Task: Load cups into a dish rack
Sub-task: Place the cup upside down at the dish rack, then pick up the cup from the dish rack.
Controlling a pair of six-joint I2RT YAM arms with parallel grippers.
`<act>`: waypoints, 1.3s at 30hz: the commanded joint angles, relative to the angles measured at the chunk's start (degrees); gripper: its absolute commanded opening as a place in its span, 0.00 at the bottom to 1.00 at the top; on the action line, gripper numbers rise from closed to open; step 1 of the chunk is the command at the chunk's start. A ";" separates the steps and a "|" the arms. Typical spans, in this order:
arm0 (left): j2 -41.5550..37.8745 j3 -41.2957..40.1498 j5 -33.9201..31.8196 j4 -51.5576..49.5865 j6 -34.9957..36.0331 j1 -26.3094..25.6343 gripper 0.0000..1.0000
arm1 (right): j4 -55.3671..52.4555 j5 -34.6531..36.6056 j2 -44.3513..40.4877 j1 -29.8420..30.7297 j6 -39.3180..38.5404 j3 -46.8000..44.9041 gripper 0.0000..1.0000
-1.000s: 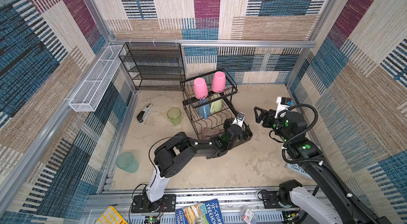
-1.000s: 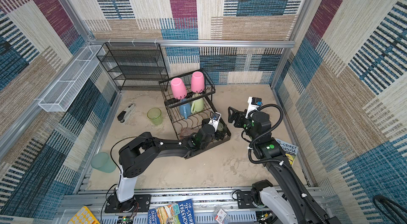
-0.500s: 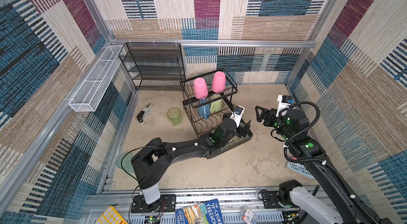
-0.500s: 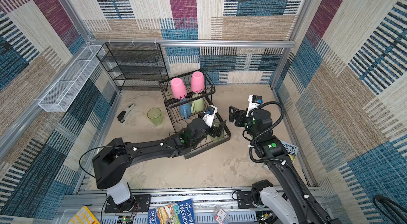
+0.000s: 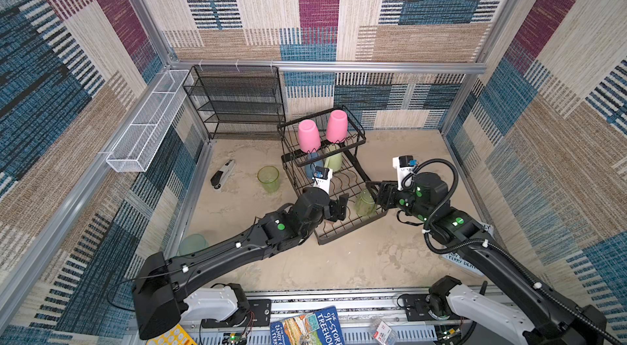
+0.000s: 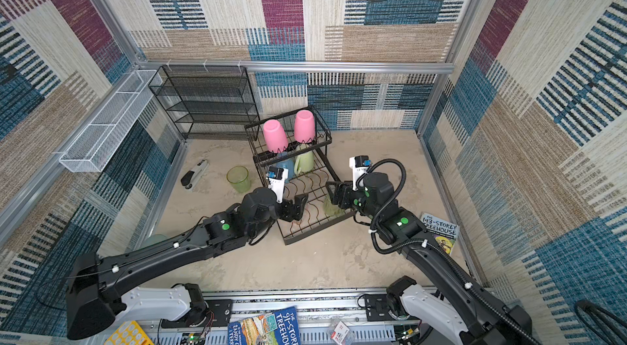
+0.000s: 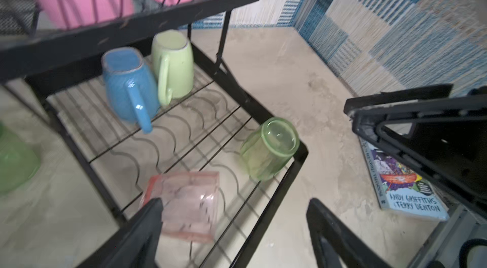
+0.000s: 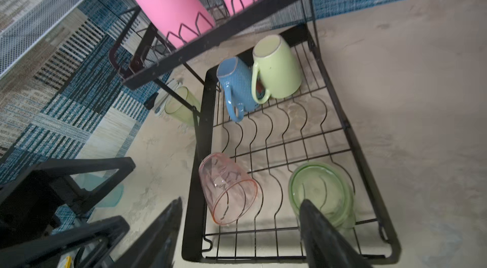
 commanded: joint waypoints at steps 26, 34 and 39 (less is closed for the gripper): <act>-16.88 -10.81 19.05 -12.68 -20.62 20.38 0.88 | 15.57 1.23 25.99 15.26 24.79 1.09 0.56; -17.32 -11.45 21.26 -11.36 -21.28 21.90 0.88 | 22.34 1.01 30.16 15.21 27.30 0.97 0.52; -16.97 -11.93 22.73 -9.76 -22.08 22.50 0.88 | 29.77 1.69 29.66 15.19 28.94 -1.04 0.48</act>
